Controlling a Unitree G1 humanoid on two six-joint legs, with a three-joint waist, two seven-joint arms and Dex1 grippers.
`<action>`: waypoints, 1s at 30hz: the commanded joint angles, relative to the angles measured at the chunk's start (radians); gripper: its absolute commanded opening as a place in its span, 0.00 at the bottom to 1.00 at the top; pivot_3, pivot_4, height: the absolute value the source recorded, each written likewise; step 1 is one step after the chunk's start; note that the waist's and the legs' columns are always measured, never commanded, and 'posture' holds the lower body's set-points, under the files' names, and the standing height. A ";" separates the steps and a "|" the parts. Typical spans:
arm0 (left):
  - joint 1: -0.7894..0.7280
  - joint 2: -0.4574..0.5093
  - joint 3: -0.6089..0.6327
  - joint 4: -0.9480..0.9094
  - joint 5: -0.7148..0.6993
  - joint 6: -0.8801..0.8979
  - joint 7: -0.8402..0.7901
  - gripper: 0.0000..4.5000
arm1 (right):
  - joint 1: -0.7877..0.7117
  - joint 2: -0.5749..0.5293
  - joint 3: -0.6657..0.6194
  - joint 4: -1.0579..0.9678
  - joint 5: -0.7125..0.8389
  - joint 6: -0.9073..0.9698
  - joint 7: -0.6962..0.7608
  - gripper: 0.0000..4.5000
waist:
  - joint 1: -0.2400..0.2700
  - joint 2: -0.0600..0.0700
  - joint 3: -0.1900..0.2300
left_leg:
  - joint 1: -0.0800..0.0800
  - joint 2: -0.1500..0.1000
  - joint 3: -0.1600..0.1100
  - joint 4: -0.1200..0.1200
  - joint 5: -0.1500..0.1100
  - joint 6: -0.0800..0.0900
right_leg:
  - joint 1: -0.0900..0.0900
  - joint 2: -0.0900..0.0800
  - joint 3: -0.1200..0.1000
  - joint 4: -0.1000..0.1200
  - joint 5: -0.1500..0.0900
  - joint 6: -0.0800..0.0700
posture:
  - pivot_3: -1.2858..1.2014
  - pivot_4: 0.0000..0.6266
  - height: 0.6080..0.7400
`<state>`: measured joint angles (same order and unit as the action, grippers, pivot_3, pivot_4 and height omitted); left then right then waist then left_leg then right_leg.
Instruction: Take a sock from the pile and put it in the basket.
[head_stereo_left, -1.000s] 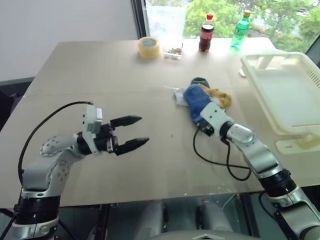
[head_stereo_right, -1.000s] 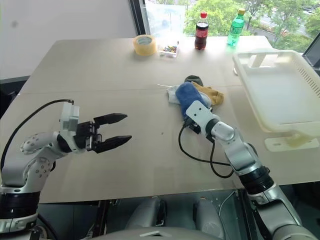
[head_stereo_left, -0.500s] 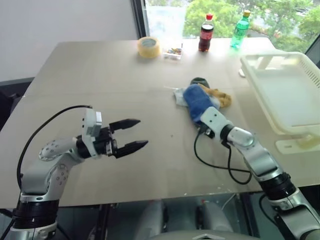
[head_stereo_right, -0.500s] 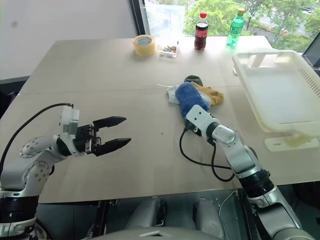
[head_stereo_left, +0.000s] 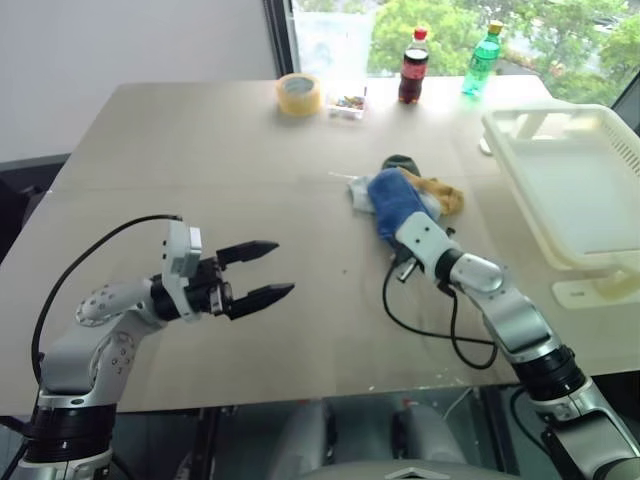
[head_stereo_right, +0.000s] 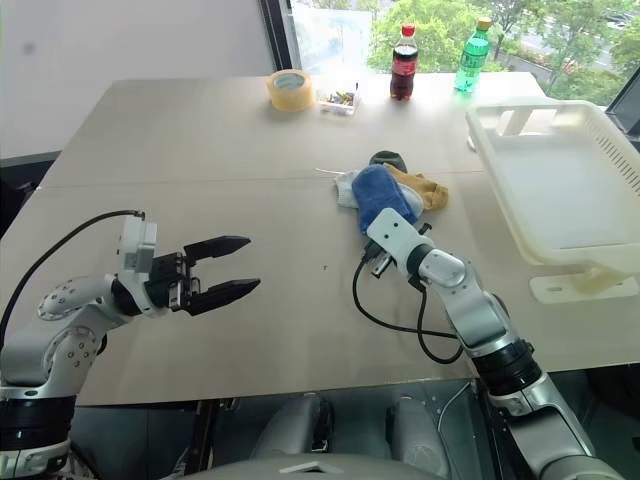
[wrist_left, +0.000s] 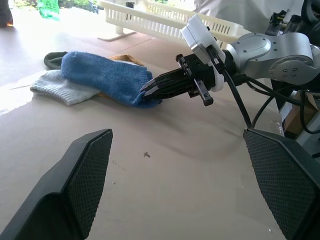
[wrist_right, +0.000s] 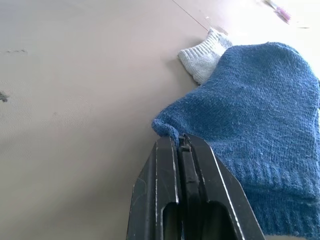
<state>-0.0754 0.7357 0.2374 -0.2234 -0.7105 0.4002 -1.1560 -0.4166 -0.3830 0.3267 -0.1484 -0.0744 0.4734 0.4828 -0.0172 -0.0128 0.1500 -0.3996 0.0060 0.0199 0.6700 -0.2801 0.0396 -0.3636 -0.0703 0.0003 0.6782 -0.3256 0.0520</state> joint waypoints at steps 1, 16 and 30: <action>-0.003 0.002 0.037 -0.030 -0.025 -0.008 0.003 1.00 | -0.008 0.033 -0.033 -0.073 0.083 0.015 0.061 0.02 | 0.000 0.000 0.000 | 0.000 0.000 0.000 0.000 0.000 0.000 | 0.000 0.000 0.000 0.000 0.000 0.000 | 0.52 0.24 1.00; -0.005 0.070 0.084 0.076 -0.014 0.003 -0.046 1.00 | -0.262 0.328 0.099 0.305 0.240 -0.008 0.325 0.02 | -0.024 0.000 0.000 | 0.001 -0.001 -0.001 0.000 0.000 0.000 | -0.001 -0.001 -0.003 0.001 0.000 0.000 | 0.52 0.24 1.00; 0.043 0.059 0.079 0.076 0.005 -0.020 -0.057 1.00 | -0.239 0.315 0.120 0.268 0.277 0.053 0.444 0.02 | -0.025 0.000 0.000 | 0.000 0.000 -0.001 -0.001 0.000 -0.001 | -0.003 -0.002 -0.001 0.001 0.000 0.000 | 0.52 0.24 1.00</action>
<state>-0.0252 0.7932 0.3055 -0.1377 -0.7078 0.4003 -1.2001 -0.6506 -0.0708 0.4555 0.1713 0.1725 0.5185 0.9027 -0.0421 -0.0131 0.1504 -0.3991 0.0060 0.0192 0.6689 -0.2800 0.0389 -0.3664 -0.0725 -0.0011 0.6793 -0.3255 0.0519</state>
